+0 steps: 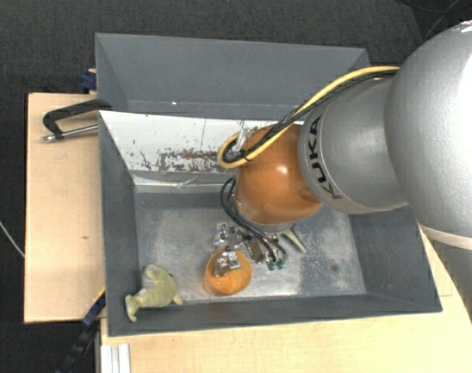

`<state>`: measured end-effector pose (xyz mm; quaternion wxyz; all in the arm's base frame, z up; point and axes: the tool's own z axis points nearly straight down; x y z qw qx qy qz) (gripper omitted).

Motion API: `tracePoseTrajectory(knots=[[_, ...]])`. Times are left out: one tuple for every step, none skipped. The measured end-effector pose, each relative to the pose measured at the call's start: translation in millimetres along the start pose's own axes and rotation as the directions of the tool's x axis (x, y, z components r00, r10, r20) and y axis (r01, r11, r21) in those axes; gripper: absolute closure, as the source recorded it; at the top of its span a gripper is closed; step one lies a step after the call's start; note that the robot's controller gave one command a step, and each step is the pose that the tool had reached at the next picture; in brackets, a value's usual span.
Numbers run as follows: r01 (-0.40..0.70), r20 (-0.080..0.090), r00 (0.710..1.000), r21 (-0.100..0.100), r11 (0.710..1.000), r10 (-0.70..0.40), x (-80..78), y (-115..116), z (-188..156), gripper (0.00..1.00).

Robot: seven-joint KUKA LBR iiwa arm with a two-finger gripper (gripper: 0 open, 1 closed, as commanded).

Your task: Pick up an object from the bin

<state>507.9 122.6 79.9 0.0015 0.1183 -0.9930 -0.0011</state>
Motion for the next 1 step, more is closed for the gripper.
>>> tracePoseTrajectory(knots=[[0.152,0.017,0.988,0.006,0.988,-0.152,-13.3,-40.7,-183.2,1.00]])
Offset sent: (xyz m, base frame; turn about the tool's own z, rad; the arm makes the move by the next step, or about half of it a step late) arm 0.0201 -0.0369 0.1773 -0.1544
